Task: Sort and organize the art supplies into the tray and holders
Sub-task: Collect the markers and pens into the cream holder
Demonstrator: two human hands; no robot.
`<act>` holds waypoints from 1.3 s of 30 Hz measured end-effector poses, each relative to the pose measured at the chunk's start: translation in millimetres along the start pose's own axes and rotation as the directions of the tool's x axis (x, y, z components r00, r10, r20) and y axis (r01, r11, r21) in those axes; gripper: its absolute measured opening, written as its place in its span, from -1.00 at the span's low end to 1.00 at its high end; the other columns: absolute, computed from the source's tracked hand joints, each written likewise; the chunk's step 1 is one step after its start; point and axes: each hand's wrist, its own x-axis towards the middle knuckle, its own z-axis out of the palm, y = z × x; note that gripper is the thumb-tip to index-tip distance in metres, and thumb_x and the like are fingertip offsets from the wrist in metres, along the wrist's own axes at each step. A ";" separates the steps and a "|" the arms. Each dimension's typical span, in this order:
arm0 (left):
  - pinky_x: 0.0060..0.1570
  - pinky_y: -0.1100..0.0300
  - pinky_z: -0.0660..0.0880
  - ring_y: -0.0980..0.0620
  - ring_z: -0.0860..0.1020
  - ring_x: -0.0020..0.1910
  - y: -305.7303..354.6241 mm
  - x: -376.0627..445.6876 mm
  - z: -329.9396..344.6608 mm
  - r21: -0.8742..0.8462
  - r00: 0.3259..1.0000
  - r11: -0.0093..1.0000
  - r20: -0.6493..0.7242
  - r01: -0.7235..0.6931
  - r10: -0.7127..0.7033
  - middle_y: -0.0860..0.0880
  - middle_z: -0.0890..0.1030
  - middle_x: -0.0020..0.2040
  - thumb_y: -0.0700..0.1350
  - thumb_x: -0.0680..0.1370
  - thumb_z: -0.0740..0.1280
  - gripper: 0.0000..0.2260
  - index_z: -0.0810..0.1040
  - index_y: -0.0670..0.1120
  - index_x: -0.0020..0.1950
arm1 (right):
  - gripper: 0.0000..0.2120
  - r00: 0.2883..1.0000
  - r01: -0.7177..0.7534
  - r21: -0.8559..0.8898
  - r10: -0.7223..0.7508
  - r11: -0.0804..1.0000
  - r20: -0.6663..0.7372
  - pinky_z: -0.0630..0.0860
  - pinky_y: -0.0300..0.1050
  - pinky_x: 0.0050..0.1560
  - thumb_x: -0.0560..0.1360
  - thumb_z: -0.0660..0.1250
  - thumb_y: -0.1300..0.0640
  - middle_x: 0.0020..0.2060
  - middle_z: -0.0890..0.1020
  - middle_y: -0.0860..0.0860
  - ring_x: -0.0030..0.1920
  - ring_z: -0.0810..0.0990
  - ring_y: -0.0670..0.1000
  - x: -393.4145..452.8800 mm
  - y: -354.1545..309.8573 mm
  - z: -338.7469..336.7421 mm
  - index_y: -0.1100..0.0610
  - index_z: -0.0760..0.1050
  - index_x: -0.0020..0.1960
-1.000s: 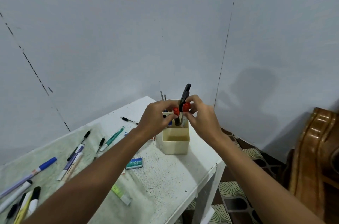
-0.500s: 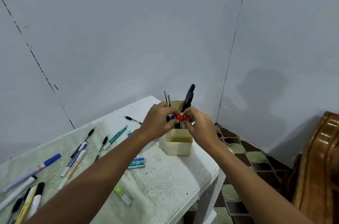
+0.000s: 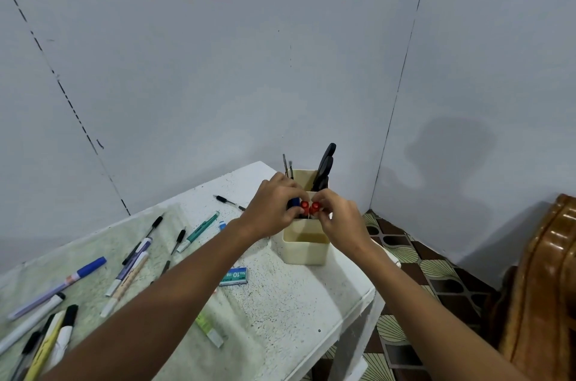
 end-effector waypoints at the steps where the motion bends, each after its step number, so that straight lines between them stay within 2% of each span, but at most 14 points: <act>1: 0.02 0.12 0.37 0.03 0.44 0.03 0.4 0.1 -0.4 -0.029 1.000 1.000 0.014 0.006 -0.005 0.03 0.62 -0.05 -0.17 0.44 0.46 -0.83 0.66 -0.07 0.02 | -0.80 1.000 -0.002 -0.001 0.002 1.000 0.004 0.60 0.03 -0.06 0.49 0.32 0.33 -0.11 0.67 0.01 -0.10 0.62 0.04 0.4 0.7 0.5 0.09 0.53 0.05; 5: -0.06 0.24 0.47 0.06 0.53 -0.09 0.6 -0.1 -1.5 -0.150 0.998 0.988 0.045 0.038 -0.031 -0.03 0.64 -0.09 -0.21 0.43 0.48 -0.81 0.67 -0.12 0.04 | -0.78 0.999 -0.039 0.013 0.039 0.999 0.015 0.61 -0.01 -0.02 0.50 0.34 0.32 -0.06 0.67 0.04 -0.05 0.63 0.04 1.2 3.0 1.1 0.09 0.54 0.10; 9: -0.05 0.43 0.43 0.11 0.57 -0.08 -0.8 -0.1 -3.0 -0.180 0.995 0.979 0.043 0.096 -0.090 -0.04 0.66 -0.03 -0.23 0.43 0.48 -0.76 0.65 -0.14 0.10 | -0.83 0.999 -0.041 0.035 0.041 0.999 0.019 0.61 0.00 -0.06 0.47 0.41 0.24 -0.12 0.66 -0.01 -0.12 0.61 -0.01 2.8 3.4 1.2 0.08 0.55 0.04; 13: -0.09 0.40 0.45 0.16 0.56 -0.15 -3.0 1.4 -3.7 -0.208 0.994 0.973 0.072 0.098 -0.084 -0.01 0.67 -0.09 -0.25 0.41 0.49 -0.79 0.67 -0.12 0.04 | -0.81 0.999 -0.029 0.024 0.028 0.999 0.030 0.60 -0.01 -0.06 0.47 0.39 0.29 -0.12 0.64 -0.07 -0.13 0.60 -0.04 5.6 3.4 2.4 0.06 0.58 0.02; 18: -0.06 0.28 0.54 0.11 0.59 -0.11 -6.7 1.6 -2.1 -0.207 0.989 0.969 0.094 0.132 -0.114 -0.03 0.67 -0.04 -0.23 0.40 0.51 -0.74 0.67 -0.09 0.07 | -0.69 0.999 -0.033 -0.002 0.033 0.999 0.031 0.60 0.00 0.03 0.47 0.33 0.35 -0.02 0.67 -0.02 -0.04 0.62 -0.02 4.4 2.3 -0.3 0.09 0.58 0.16; 20: -0.06 0.32 0.53 0.12 0.59 -0.10 -7.4 1.2 -2.5 -0.218 0.989 0.967 0.094 0.129 -0.111 -0.02 0.67 -0.03 -0.22 0.39 0.52 -0.73 0.66 -0.09 0.08 | -0.69 1.000 -0.023 -0.019 0.023 1.000 0.009 0.60 -0.01 0.00 0.48 0.34 0.32 0.01 0.66 -0.01 -0.07 0.61 -0.03 2.4 -0.7 -3.4 0.11 0.57 0.19; 22: -0.07 0.36 0.49 0.13 0.58 -0.09 -6.4 -0.2 -5.4 -0.216 0.992 0.970 0.083 0.110 -0.094 -0.01 0.67 -0.03 -0.20 0.38 0.53 -0.71 0.65 -0.10 0.09 | -0.72 0.998 0.016 -0.044 -0.019 0.999 -0.057 0.59 -0.06 -0.07 0.47 0.36 0.27 0.02 0.65 0.01 -0.13 0.59 -0.04 0.3 -7.9 -7.7 0.13 0.57 0.17; 25: -0.08 0.32 0.48 0.14 0.57 -0.07 -7.3 -7.4 -15.8 -0.214 0.994 0.971 0.044 0.106 -0.099 0.03 0.65 -0.01 -0.16 0.39 0.52 -0.70 0.64 -0.10 0.10 | -0.78 0.977 0.129 -0.010 -0.129 0.992 -0.168 0.54 -0.21 -0.16 0.44 0.36 0.29 -0.03 0.62 0.03 -0.20 0.56 -0.06 -0.1 -27.6 -11.4 0.20 0.59 0.09; 29: -0.08 0.35 0.46 0.19 0.55 -0.09 -18.4 -30.3 -36.9 -0.187 0.990 0.972 0.000 0.139 -0.141 0.07 0.64 -0.02 -0.11 0.41 0.51 -0.73 0.63 -0.08 0.09 | -0.81 0.945 0.270 0.092 -0.245 0.958 -0.218 0.52 -0.29 -0.23 0.40 0.37 0.33 -0.10 0.62 -0.04 -0.24 0.57 -0.10 4.0 -62.3 -0.7 0.20 0.60 0.00; 33: -0.09 0.45 0.40 0.21 0.55 -0.11 -44.8 -77.7 -65.6 -0.127 0.958 0.952 -0.030 0.280 -0.286 0.08 0.65 -0.02 -0.10 0.41 0.50 -0.74 0.63 -0.06 0.08 | -0.81 0.944 0.326 0.187 -0.309 0.926 -0.119 0.45 -0.41 -0.23 0.43 0.38 0.30 -0.10 0.59 -0.12 -0.23 0.56 -0.19 5.9 -102.9 36.8 0.18 0.60 0.03; 35: -0.07 0.38 0.43 0.17 0.55 -0.11 -59.6 -111.0 -81.9 -0.083 0.923 0.923 -0.065 0.374 -0.380 0.06 0.66 -0.03 -0.09 0.42 0.49 -0.75 0.64 -0.06 0.08 | -0.82 0.939 0.340 0.245 -0.343 0.908 -0.033 0.41 -0.43 -0.22 0.44 0.37 0.30 -0.09 0.62 -0.09 -0.22 0.57 -0.19 6.4 -121.0 63.8 0.16 0.60 0.03; 39: -0.01 0.15 0.50 0.11 0.57 -0.08 -87.2 -182.6 -111.3 -0.014 0.805 0.814 -0.141 0.581 -0.577 0.03 0.66 -0.05 -0.07 0.44 0.45 -0.77 0.65 -0.06 0.07 | -0.80 0.928 0.286 0.314 -0.343 0.905 0.142 0.48 -0.21 -0.16 0.44 0.36 0.28 -0.12 0.62 -0.07 -0.22 0.59 -0.08 4.9 -145.6 122.6 0.13 0.60 0.04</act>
